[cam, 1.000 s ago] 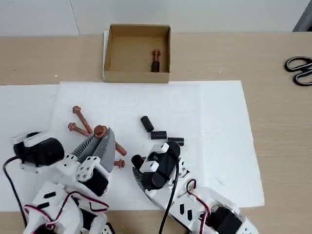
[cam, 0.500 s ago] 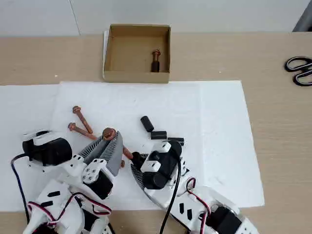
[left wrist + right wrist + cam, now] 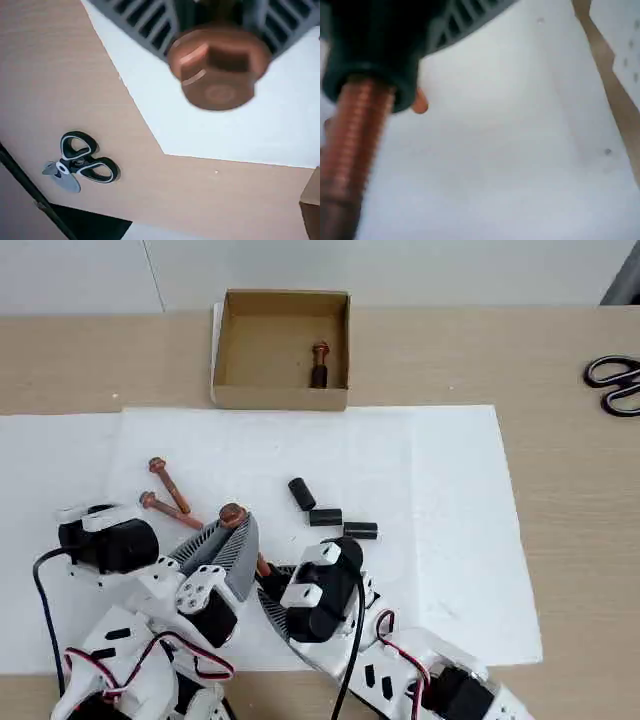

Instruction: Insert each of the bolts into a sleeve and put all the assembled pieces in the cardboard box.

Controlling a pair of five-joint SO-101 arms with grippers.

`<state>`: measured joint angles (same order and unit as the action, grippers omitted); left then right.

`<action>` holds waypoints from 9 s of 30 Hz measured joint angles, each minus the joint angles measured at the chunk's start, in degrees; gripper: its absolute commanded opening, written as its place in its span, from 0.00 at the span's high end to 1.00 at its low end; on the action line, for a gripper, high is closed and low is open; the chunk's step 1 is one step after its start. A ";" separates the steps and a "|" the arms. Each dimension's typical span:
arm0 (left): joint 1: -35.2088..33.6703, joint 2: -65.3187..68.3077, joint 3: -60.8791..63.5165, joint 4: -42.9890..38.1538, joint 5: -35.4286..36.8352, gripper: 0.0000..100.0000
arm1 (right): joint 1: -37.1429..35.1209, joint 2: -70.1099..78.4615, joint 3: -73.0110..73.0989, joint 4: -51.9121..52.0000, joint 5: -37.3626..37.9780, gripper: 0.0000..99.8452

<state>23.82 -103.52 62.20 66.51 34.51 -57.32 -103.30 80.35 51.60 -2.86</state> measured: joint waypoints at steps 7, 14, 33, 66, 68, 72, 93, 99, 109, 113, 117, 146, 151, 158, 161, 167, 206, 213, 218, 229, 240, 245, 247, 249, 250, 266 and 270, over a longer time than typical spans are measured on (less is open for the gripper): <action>1.67 0.00 -0.35 2.64 0.00 0.99 | 0.62 0.00 0.00 0.00 0.00 1.00; 5.27 0.00 -2.11 9.93 -0.44 0.99 | 0.62 0.00 0.00 0.00 0.00 1.00; 10.73 0.00 -1.23 15.21 -7.47 0.99 | 0.62 0.00 0.09 0.00 0.00 1.00; 2.99 0.00 -0.18 15.38 -12.22 0.83 | 0.88 0.09 0.18 0.00 0.00 1.00; 2.29 0.00 0.18 15.38 -13.36 0.83 | 0.97 0.00 0.09 0.00 0.00 1.00; 2.11 0.00 0.44 15.38 -13.98 0.83 | 1.05 0.09 0.18 0.00 0.00 1.00; -4.22 0.00 -4.22 4.92 -9.32 0.99 | 1.05 0.00 1.93 0.00 0.00 1.00; -13.19 0.00 -6.24 1.23 -16.62 0.99 | 3.25 0.00 1.93 0.00 0.00 1.00; -24.62 0.00 -6.51 3.34 -26.20 0.99 | 15.91 0.09 1.93 -7.65 0.00 1.00; -28.92 0.00 -4.31 3.34 -22.77 0.99 | 20.57 0.09 1.93 -8.70 0.00 1.00; -33.32 0.00 -3.87 4.22 -19.69 0.99 | 23.74 0.79 -0.09 -8.79 0.00 1.00; -34.81 0.00 3.25 8.44 -19.25 0.99 | 30.24 55.82 -33.58 -26.29 -7.38 1.00; -34.81 0.00 3.25 8.44 -19.25 0.99 | 30.33 68.66 -42.46 -29.63 -7.56 1.00; -34.81 0.00 3.25 8.44 -19.25 0.99 | 30.86 87.38 -56.44 -30.51 -7.56 1.00; -34.81 0.00 3.25 8.44 -19.25 0.99 | 31.91 96.44 -64.26 -30.51 -7.56 1.00; -34.81 0.00 3.43 8.44 -16.97 0.99 | 33.14 114.11 -81.58 -30.51 -7.56 1.00; -34.81 0.00 3.43 10.90 -15.56 0.99 | 36.04 157.63 -118.51 -29.36 -2.37 0.96; -34.81 0.00 3.43 10.90 -15.56 0.99 | 35.87 157.54 -119.56 -24.18 -2.37 0.75; -34.81 0.00 3.43 10.90 -15.56 0.99 | 35.87 157.45 -120.88 -24.18 -2.37 0.76; -34.81 0.00 3.43 10.90 -15.56 0.99 | 35.43 157.45 -136.00 -16.35 -2.37 0.85; -34.81 0.00 3.43 10.90 -14.68 0.99 | 33.85 157.45 -159.91 21.89 -2.20 0.92; -34.81 0.00 3.43 10.90 -12.75 0.99 | 33.49 157.45 -162.29 37.89 -2.20 0.92; -34.81 0.00 3.43 10.90 -12.57 0.99 | 32.79 157.45 -162.29 42.20 -2.20 0.92; -34.81 0.00 3.43 10.90 -12.57 0.99 | 32.53 157.45 -162.29 43.69 -2.20 0.92; -34.81 0.00 3.43 10.90 -12.57 0.99 | 32.53 157.45 -162.29 43.96 -2.20 0.92; -34.81 0.00 3.43 10.90 -12.57 0.99 | 26.90 156.84 -154.11 44.66 -4.92 1.00; -34.81 0.00 3.43 10.90 -12.57 0.99 | 26.90 151.38 -147.16 44.84 -4.92 1.00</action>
<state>-10.99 -103.52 65.63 77.41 21.93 -30.42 48.09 -66.81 96.44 -7.78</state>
